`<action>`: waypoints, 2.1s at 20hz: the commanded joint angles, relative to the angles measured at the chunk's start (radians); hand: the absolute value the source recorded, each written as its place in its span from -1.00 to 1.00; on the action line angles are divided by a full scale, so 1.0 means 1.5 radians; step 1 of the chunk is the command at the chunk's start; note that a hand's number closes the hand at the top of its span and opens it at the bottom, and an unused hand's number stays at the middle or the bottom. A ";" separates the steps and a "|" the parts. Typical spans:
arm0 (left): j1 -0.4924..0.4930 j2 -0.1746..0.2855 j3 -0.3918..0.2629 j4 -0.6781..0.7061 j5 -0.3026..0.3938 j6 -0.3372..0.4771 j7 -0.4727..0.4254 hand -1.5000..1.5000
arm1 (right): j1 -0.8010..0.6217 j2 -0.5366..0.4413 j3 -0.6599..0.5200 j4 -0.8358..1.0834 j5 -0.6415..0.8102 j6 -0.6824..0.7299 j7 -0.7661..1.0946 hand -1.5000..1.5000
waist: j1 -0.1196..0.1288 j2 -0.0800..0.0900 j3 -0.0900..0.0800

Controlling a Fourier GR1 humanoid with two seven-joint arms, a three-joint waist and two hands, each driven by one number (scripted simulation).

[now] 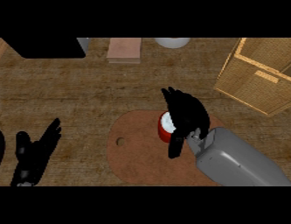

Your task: Pick the can from the cutting board and place it in the basket

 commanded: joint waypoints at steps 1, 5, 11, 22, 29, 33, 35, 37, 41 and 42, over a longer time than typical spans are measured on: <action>0.013 -0.014 0.000 0.054 -0.001 -0.011 -0.004 0.00 | 0.000 -0.005 -0.017 0.000 -0.006 0.066 0.043 -1.00 | -0.002 0.005 -0.008; 0.005 0.016 0.028 0.040 0.021 -0.042 0.027 0.00 | 0.043 0.044 0.008 0.038 0.043 0.010 0.016 -1.00 | 0.000 0.005 -0.007; 0.018 -0.044 -0.014 0.040 -0.038 0.012 0.013 0.00 | 0.019 0.051 -0.035 0.046 0.058 0.055 0.009 -1.00 | -0.002 0.005 -0.007; 0.017 -0.027 0.013 0.008 -0.026 -0.025 0.049 0.00 | 0.054 0.053 -0.006 0.072 0.160 0.057 -0.091 1.00 | 0.001 0.005 -0.007; -0.009 -0.042 0.033 0.061 -0.040 -0.026 0.021 0.00 | 0.053 0.089 -0.011 0.113 0.229 0.041 -0.119 1.00 | 0.000 0.005 -0.007; 0.018 -0.035 0.021 0.020 -0.034 -0.042 0.023 0.00 | -0.022 0.186 -0.081 0.280 0.254 -0.020 0.006 1.00 | 0.023 0.012 -0.008; -0.008 -0.032 0.028 0.028 -0.031 -0.045 0.025 0.00 | -0.058 0.201 -0.134 0.325 0.258 -0.058 0.072 1.00 | 0.029 0.017 -0.008; 0.001 -0.037 0.013 0.023 -0.039 -0.047 0.023 0.00 | -0.082 0.202 -0.157 0.370 0.276 -0.105 0.105 1.00 | 0.038 0.019 -0.008; -0.016 -0.032 0.019 0.035 -0.038 -0.050 0.038 0.00 | -0.170 0.204 -0.182 0.447 0.323 -0.173 0.114 1.00 | 0.039 0.019 -0.008; -0.015 -0.056 0.006 0.043 -0.054 -0.028 0.025 0.00 | -0.163 0.204 -0.176 0.433 0.330 -0.224 0.119 1.00 | 0.034 0.017 -0.008</action>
